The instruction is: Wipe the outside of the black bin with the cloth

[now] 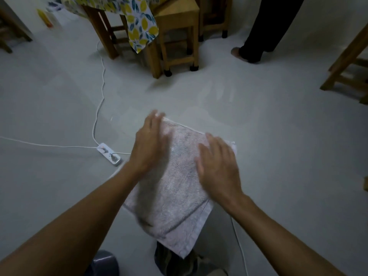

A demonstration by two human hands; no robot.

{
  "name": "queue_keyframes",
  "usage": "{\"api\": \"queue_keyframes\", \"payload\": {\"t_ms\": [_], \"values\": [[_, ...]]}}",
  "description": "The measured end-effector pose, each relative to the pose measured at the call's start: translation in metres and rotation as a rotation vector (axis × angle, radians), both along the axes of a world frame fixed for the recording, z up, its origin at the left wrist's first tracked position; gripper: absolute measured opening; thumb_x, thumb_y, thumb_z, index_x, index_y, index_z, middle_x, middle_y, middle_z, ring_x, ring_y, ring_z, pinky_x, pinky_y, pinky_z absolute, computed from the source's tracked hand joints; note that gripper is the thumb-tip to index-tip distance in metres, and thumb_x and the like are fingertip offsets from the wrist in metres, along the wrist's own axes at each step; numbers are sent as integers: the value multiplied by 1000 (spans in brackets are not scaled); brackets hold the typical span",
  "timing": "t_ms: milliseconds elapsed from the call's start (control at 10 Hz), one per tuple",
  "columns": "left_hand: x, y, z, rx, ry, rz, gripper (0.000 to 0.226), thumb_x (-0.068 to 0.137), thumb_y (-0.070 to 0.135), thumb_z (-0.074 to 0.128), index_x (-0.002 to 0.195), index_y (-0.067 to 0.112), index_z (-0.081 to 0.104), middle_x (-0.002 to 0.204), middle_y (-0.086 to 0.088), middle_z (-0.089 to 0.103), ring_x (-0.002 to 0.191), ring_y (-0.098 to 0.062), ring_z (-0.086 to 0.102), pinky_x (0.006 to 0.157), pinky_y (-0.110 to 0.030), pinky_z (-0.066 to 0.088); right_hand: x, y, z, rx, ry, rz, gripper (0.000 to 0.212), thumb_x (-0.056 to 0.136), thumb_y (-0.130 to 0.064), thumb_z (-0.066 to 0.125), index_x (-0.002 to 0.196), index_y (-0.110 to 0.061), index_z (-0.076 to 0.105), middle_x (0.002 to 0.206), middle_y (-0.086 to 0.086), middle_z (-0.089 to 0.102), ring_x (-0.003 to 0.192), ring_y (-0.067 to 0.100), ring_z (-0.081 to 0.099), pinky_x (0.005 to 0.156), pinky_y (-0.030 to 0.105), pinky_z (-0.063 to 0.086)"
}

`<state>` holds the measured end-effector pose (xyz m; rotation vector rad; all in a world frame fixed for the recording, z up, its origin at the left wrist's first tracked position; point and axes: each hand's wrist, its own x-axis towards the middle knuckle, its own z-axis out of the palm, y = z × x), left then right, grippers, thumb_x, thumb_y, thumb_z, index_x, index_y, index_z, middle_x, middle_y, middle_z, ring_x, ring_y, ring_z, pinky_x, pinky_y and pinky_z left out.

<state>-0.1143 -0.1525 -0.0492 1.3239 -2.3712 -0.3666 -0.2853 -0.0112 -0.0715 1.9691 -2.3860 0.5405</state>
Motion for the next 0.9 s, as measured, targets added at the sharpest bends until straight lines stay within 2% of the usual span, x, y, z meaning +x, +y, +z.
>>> {"api": "queue_keyframes", "payload": {"t_ms": [100, 200, 300, 700, 800, 900], "values": [[7, 33, -23, -33, -323, -159, 61, 104, 56, 26, 156, 25, 25, 166, -1, 16, 153, -20, 11, 120, -50, 21, 15, 2, -12, 151, -37, 33, 58, 105, -51, 36, 155, -21, 39, 168, 17, 24, 156, 34, 19, 126, 50, 19], [7, 45, -38, 45, -336, -113, 63, 101, 64, 17, 158, 37, 11, 167, 8, -2, 153, -13, -7, 123, -49, 4, 15, 5, -20, 163, -67, 35, 62, 105, -56, 31, 161, -27, 28, 172, 11, 11, 160, 27, 4, 128, 46, 5], [7, 44, -39, 36, -376, -91, 63, 101, 64, 14, 158, 38, 7, 167, 9, -6, 153, -13, -11, 123, -50, 2, 15, 7, -21, 148, -74, 36, 62, 105, -55, 34, 160, -28, 28, 172, 10, 12, 160, 25, 3, 128, 45, 4], [6, 59, -36, 87, -368, -43, 63, 101, 63, 17, 158, 37, 12, 168, 5, 0, 154, -16, -5, 123, -53, 7, 19, 6, -18, 176, -35, 18, 63, 104, -55, 31, 160, -27, 28, 171, 12, 12, 159, 29, 6, 128, 49, 9], [11, 77, -23, 111, -360, 36, 63, 99, 63, 23, 155, 35, 24, 167, 1, 12, 153, -19, 10, 121, -51, 15, 22, 4, -4, 252, -70, 19, 66, 105, -53, 33, 163, -25, 16, 172, 14, 6, 159, 32, 2, 127, 49, 5], [32, 99, -4, 69, -377, 151, 61, 96, 63, 35, 148, 31, 41, 161, -1, 33, 146, -19, 32, 114, -48, 28, 35, 15, 18, 299, -135, 46, 72, 105, -52, 35, 163, -26, 1, 172, 14, 2, 159, 34, 3, 126, 49, 9]]}}
